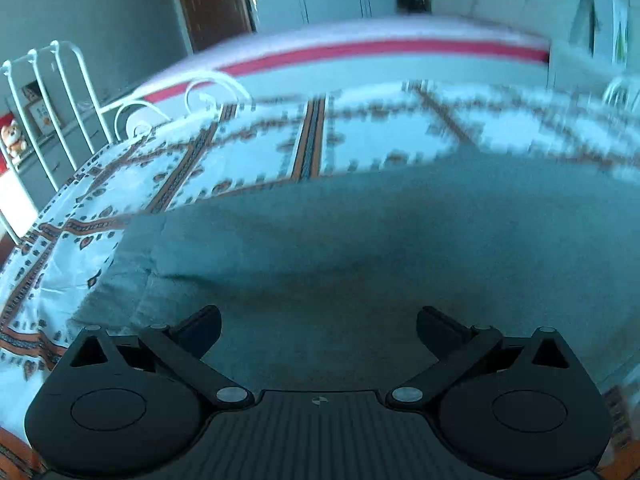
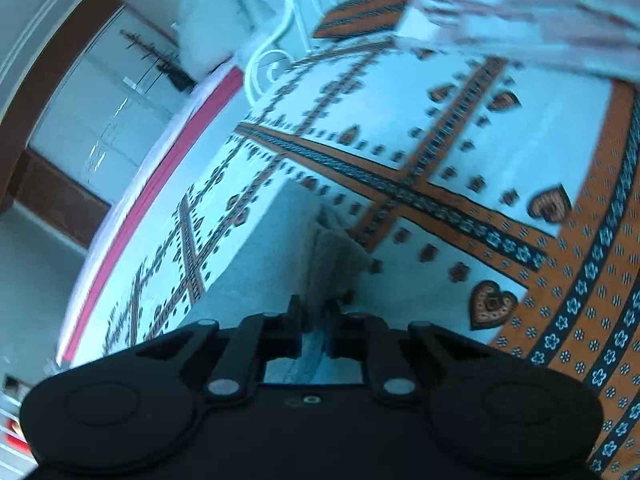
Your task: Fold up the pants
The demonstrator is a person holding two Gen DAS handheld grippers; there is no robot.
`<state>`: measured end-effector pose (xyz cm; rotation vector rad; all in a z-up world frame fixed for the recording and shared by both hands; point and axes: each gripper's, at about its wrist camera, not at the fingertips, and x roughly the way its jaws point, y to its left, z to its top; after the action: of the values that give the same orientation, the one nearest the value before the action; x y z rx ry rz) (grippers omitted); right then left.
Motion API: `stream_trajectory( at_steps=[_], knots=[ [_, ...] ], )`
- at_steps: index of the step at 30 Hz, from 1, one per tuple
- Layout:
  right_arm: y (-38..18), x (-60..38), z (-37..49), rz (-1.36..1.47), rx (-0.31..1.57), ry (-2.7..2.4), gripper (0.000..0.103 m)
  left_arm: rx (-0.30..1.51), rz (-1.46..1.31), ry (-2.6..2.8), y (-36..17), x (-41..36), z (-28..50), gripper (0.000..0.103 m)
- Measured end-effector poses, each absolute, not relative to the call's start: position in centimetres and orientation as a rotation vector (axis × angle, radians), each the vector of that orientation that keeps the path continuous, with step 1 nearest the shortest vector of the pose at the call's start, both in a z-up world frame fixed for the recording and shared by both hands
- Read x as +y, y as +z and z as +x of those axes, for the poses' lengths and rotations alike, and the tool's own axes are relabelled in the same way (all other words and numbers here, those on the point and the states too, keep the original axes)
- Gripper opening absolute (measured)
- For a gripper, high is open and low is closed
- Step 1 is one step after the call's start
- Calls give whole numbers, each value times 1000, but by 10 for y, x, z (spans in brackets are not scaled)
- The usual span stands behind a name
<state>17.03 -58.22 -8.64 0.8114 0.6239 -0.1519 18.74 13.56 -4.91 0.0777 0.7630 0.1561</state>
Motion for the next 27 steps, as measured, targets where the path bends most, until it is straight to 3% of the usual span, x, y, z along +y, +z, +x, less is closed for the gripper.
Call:
stream_trajectory(
  at_steps=[4, 10, 13, 17, 23, 27],
  knots=[
    [-85, -577, 170, 761, 627, -175, 1, 703, 53, 117, -43, 92, 173, 103],
    [-106, -590, 172, 850, 660, -183, 8, 768, 62, 47, -78, 25, 159, 103],
    [-108, -592, 169, 856, 657, -168, 5, 694, 11, 95, -90, 23, 150, 103],
    [-102, -590, 167, 846, 664, -173, 11, 671, -7, 85, -91, 27, 147, 103],
    [-124, -597, 143, 1178, 663, -120, 15, 658, -24, 95, -88, 25, 144, 103],
    [-117, -589, 147, 1100, 662, -123, 16, 638, -95, 63, -78, 16, 140, 103]
  ],
)
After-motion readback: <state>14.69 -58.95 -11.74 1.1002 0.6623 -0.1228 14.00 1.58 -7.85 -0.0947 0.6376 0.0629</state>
